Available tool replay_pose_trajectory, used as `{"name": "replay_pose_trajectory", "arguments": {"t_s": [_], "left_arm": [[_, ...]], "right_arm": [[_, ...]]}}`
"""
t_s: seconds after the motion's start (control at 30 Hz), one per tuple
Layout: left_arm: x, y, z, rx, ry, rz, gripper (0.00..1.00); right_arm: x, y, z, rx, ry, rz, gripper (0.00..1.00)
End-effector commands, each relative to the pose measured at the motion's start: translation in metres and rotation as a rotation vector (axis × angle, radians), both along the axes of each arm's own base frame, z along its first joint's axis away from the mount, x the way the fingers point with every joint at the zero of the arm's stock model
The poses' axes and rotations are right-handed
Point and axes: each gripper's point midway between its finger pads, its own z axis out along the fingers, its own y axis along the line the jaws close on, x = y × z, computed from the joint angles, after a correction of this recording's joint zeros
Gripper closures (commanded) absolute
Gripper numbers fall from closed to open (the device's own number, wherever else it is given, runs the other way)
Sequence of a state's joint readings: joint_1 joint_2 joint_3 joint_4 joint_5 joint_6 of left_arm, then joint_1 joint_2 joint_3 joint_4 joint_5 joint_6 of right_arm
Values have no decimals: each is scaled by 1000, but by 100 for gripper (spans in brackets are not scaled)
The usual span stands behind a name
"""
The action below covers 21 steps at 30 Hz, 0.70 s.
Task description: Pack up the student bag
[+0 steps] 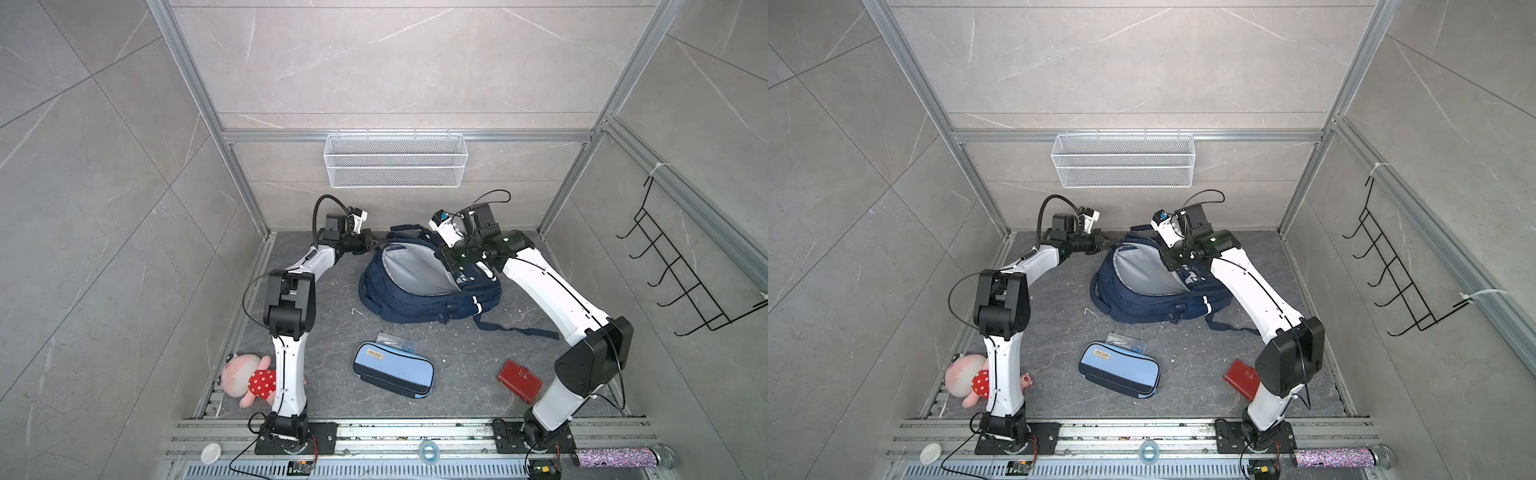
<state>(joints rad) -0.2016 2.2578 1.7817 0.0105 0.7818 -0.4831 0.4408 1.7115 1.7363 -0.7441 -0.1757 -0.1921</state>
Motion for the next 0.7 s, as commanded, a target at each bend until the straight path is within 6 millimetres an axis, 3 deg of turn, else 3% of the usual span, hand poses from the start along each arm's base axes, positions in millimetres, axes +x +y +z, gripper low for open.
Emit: {"name": "replay_pose_trajectory", "arguments": {"t_s": [0.0, 0.07, 0.1, 0.2, 0.43, 0.53, 0.63, 0.67], "left_arm": [[25, 7, -20, 34, 19, 113, 100], [27, 2, -13, 30, 13, 115, 100], [29, 0, -30, 30, 43, 118, 100], [34, -6, -32, 6, 54, 124, 100], [37, -27, -21, -33, 37, 94, 100], [33, -23, -17, -19, 40, 97, 100], [30, -5, -18, -6, 63, 144, 100], [27, 3, 3, 0, 39, 165, 100]], "right_arm": [[16, -4, 65, 109, -176, -56, 100], [20, 0, 71, 123, -186, -55, 100], [22, 1, 73, 128, -189, -55, 100], [24, 3, 79, 129, -202, -44, 100], [25, 3, 75, 119, -200, -38, 100], [23, 2, 70, 114, -189, -39, 100], [25, -3, 68, 114, -187, -51, 100], [26, -5, 67, 116, -184, -58, 100]]}}
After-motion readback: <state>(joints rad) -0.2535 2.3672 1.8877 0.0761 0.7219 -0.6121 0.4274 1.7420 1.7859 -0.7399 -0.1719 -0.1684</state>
